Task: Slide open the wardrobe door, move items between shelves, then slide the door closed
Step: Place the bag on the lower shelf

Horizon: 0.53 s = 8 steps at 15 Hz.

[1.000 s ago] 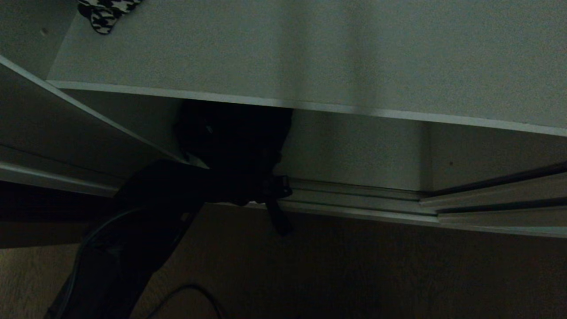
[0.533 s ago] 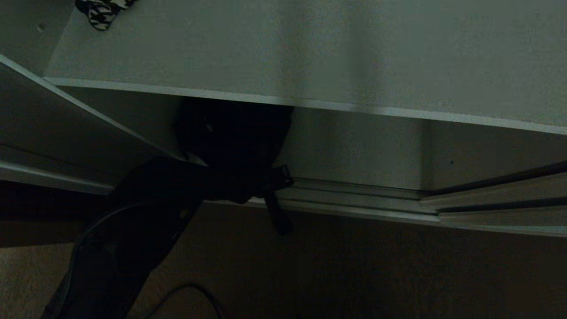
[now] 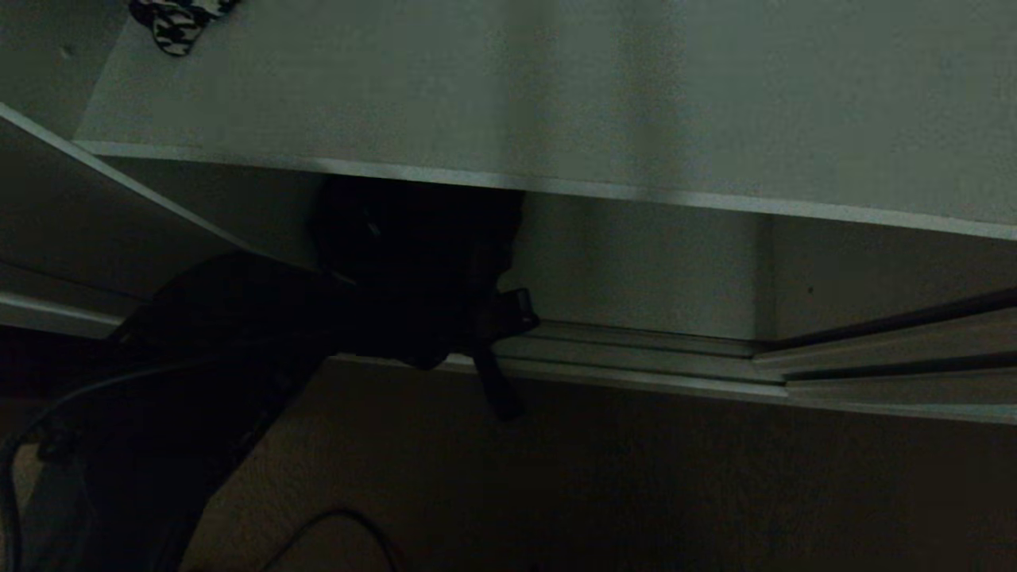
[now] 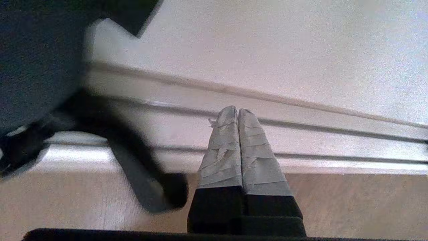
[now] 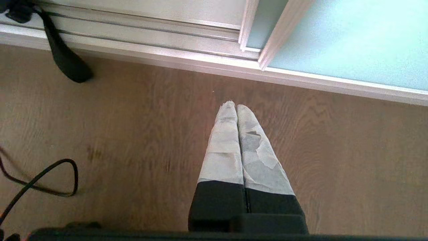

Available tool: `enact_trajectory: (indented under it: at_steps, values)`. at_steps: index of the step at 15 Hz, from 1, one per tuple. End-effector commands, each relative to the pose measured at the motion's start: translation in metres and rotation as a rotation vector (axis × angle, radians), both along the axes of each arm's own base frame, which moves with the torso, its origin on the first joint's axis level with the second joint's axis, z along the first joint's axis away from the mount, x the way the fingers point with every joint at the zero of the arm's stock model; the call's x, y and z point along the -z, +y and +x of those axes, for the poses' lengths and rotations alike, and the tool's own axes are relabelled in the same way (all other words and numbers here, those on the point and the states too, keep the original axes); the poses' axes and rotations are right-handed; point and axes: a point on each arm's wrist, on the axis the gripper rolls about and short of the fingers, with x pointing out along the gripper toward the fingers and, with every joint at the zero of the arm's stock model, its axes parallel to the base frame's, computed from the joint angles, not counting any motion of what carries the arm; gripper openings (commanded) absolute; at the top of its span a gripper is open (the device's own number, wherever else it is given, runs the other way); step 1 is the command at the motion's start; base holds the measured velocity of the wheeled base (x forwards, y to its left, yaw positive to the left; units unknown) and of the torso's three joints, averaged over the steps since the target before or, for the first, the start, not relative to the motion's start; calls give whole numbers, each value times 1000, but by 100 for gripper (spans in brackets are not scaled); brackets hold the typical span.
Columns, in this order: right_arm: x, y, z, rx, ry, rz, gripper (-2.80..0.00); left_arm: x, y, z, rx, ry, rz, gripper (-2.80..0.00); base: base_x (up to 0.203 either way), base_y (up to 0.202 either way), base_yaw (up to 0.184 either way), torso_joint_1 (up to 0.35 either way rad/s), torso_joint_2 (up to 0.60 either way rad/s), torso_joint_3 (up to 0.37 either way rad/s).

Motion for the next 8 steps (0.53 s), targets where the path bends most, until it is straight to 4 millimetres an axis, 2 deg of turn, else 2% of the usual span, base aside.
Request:
enact_trajectory:
  at_steps: [1,4,6,8]
  values:
    - [0,0,0,1,-2,0,-280,-19,-1,-13,-23,-50,-10,-280,0,0,0,0,0,0]
    - [0,0,0,1,-2,0,-280,-21,-5,-18,-38,-140,48,-280,0,0,0,0,0,0]
    - [0,0,0,1,-2,0,-280,-22,-5,-28,-15,-196,66,-280,0,0,0,0,0,0]
    - [0,0,0,1,-2,0,-280,-8,0,-44,38,-198,160,-280,0,0,0,0,0,0]
